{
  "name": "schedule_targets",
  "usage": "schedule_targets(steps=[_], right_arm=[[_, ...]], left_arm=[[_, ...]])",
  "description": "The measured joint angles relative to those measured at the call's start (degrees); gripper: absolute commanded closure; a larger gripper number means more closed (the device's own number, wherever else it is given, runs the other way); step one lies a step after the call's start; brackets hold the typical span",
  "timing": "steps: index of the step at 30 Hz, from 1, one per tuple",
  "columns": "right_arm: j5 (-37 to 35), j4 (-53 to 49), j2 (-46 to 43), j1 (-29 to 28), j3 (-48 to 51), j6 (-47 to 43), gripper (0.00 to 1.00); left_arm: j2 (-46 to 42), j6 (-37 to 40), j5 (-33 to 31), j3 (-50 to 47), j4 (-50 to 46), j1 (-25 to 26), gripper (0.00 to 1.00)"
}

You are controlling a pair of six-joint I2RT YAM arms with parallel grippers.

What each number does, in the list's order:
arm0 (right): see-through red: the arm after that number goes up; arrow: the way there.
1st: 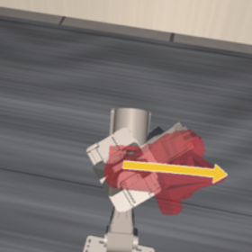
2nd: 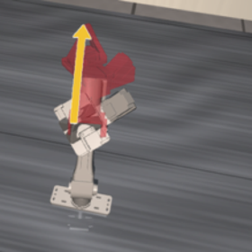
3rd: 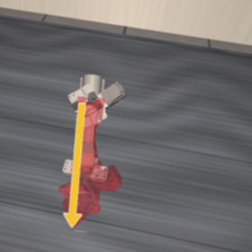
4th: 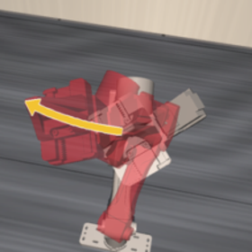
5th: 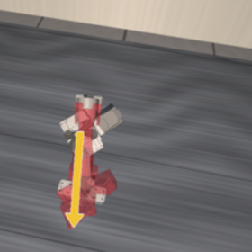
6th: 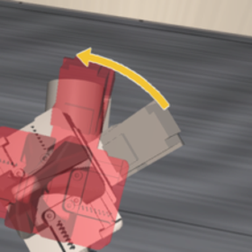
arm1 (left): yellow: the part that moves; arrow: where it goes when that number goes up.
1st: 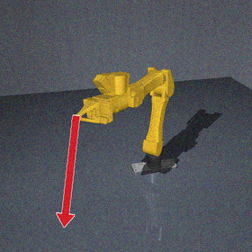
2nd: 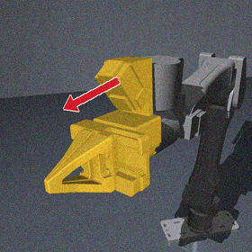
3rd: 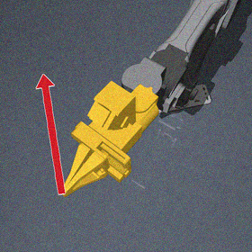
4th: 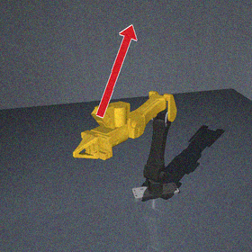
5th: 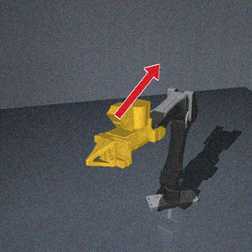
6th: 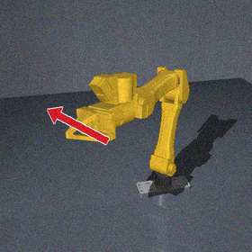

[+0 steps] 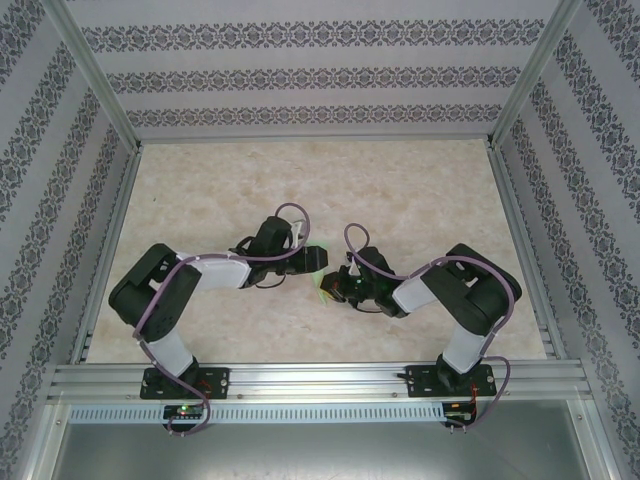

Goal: Fold a paper plane with a square sheet of paper (pick it up from the middle)
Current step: Fold the wing for the fifth time at the center of the table.

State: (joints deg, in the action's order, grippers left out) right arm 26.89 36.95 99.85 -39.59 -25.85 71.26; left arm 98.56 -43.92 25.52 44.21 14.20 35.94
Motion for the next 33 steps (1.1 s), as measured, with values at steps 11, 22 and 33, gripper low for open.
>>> schedule_targets(steps=[11, 22, 33], right_arm=[[0.24, -2.32, -0.22, -0.02, -0.96, -1.05, 0.95], [-1.18, -12.26, -3.1, -0.55, -4.22, -4.72, 0.78], [-2.36, -20.81, -6.29, -0.55, -5.6, -8.31, 0.95]], left_arm=[[5.11, 0.66, 1.16, 2.16, 1.11, -0.31, 0.43], [6.25, 1.51, 2.73, 2.38, 2.29, -0.68, 0.44], [6.25, 1.95, 2.84, 2.38, 2.25, -0.68, 0.45]])
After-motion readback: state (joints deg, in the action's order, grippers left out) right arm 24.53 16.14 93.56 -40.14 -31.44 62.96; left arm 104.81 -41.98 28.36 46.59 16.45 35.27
